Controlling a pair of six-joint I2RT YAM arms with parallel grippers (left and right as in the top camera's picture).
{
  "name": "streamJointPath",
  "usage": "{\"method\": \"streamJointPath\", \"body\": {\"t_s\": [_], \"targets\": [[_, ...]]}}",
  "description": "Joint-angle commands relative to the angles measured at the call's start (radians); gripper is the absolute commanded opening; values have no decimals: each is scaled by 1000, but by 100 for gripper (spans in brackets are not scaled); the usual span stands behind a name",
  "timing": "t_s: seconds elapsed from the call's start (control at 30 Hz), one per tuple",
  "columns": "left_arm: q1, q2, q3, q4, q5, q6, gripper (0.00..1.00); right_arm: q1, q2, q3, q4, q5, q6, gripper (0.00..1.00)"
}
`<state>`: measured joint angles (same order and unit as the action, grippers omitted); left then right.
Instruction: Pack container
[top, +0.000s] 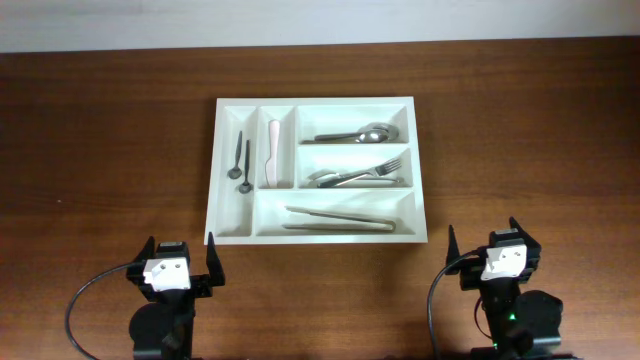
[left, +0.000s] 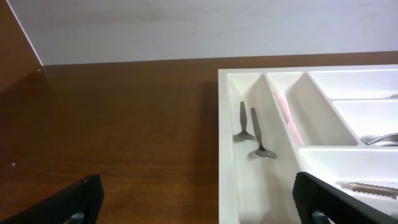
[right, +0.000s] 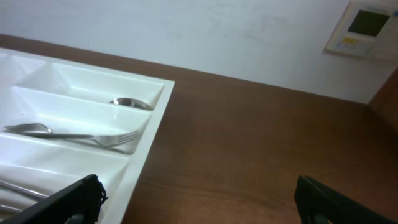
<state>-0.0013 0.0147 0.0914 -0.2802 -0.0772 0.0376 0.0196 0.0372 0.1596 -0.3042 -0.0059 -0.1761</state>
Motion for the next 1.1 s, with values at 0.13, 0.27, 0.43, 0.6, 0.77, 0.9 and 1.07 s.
{"method": "streamJointPath", "body": {"t_s": [0.13, 0.27, 0.43, 0.6, 0.77, 0.9, 1.07], "targets": [[4, -10, -6, 3, 13, 16, 99, -8, -34, -63, 10, -17, 0, 99], [4, -10, -6, 3, 14, 16, 99, -8, -34, -71, 13, -6, 0, 99], [4, -10, -6, 3, 14, 16, 99, -8, -34, -71, 12, -2, 0, 99], [4, -10, -6, 3, 13, 16, 99, -7, -34, -71, 10, -10, 1, 99], [4, -10, -6, 3, 14, 16, 99, -7, -34, -71, 10, -13, 1, 99], [4, -10, -6, 3, 13, 16, 99, -7, -34, -71, 10, -13, 63, 99], [4, -10, -6, 3, 14, 16, 99, 16, -34, -71, 11, -5, 80, 99]]}}
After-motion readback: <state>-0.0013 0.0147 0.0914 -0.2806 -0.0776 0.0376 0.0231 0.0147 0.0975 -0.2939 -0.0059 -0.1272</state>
